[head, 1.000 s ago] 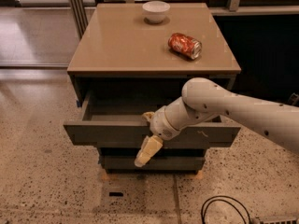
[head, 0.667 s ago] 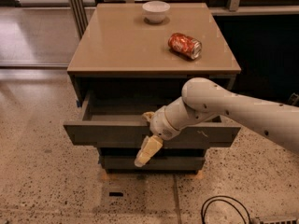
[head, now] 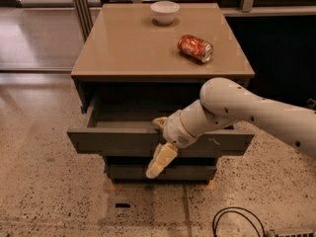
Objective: Open top drawer
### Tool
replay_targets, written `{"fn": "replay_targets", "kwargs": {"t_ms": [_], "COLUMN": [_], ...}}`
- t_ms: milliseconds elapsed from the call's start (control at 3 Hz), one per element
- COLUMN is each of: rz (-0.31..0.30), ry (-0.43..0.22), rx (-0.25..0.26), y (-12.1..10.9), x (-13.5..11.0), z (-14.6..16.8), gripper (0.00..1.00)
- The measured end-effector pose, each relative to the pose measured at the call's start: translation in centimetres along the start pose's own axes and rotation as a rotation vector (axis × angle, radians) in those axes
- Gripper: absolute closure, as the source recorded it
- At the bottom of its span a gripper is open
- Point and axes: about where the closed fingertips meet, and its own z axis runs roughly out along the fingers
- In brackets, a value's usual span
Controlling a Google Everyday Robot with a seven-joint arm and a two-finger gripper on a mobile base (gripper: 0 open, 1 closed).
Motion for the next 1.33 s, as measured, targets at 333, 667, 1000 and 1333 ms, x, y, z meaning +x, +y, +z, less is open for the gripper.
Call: {"fn": "replay_targets", "kwargs": {"t_ms": [333,667,1000,1333], "rz": [0.039,0.039,0.014,0.02], "ry": [-0.006,-0.006,-0.01,0.002], "rx": [-0.063,-0.063,-0.032,-0.028], "y": [2.7,2.7,2.0,0.8], "x": [0.8,0.8,-0.1,0.6], "z": [-0.1,-0.1,-1.2,-0.8], "gripper": [0.0,0.0,0.0,0.0]}}
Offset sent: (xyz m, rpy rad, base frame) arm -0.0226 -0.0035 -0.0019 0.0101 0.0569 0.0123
